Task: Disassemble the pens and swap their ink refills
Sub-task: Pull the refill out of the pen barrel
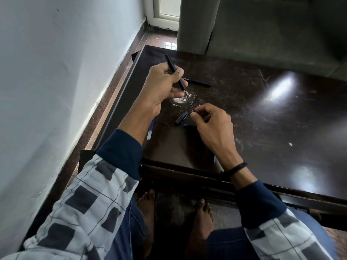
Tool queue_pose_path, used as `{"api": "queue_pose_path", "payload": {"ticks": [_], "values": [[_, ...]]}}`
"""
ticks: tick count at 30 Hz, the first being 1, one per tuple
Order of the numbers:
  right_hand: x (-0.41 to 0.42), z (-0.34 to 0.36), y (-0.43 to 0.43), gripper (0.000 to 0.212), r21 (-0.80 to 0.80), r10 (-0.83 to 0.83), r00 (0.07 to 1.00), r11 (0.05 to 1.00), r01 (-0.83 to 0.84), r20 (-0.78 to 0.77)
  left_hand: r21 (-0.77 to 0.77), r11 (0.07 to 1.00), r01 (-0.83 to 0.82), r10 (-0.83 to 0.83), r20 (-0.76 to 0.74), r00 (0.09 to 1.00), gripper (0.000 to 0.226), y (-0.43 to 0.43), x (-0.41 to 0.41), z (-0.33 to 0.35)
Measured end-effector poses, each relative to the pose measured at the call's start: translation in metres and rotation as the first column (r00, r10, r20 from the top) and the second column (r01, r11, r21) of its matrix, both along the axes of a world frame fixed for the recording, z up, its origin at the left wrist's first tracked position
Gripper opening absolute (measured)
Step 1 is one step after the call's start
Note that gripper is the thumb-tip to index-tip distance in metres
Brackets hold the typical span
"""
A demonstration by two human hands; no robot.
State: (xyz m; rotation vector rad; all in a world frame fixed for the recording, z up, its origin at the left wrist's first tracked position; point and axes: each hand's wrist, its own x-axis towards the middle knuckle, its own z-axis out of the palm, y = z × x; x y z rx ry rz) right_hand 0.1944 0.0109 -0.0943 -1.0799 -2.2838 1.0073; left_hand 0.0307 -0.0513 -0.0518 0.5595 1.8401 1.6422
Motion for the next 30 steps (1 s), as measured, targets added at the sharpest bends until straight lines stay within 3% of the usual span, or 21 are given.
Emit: {"api": "queue_pose_path", "payload": {"ticks": [13, 25, 30], "values": [[0.0, 0.002, 0.0, 0.012, -0.003, -0.013, 1.0, 1.0, 0.013, -0.01, 0.003, 1.0, 0.005, -0.005, 0.008, 1.0, 0.016, 0.0, 0.001, 0.0], [0.009, 0.012, 0.02, 0.007, -0.033, -0.037, 0.988, 0.999, 0.042, 0.149, 0.064, 0.996, -0.066, 0.063, 0.046, 0.997, 0.007, -0.005, -0.009, 0.003], [0.025, 0.02, 0.046, 0.01, -0.03, -0.138, 0.979, 0.989, 0.144, 0.15, 0.082, 0.992, -0.094, 0.089, 0.059, 0.994, 0.007, -0.008, -0.01, 0.007]]}}
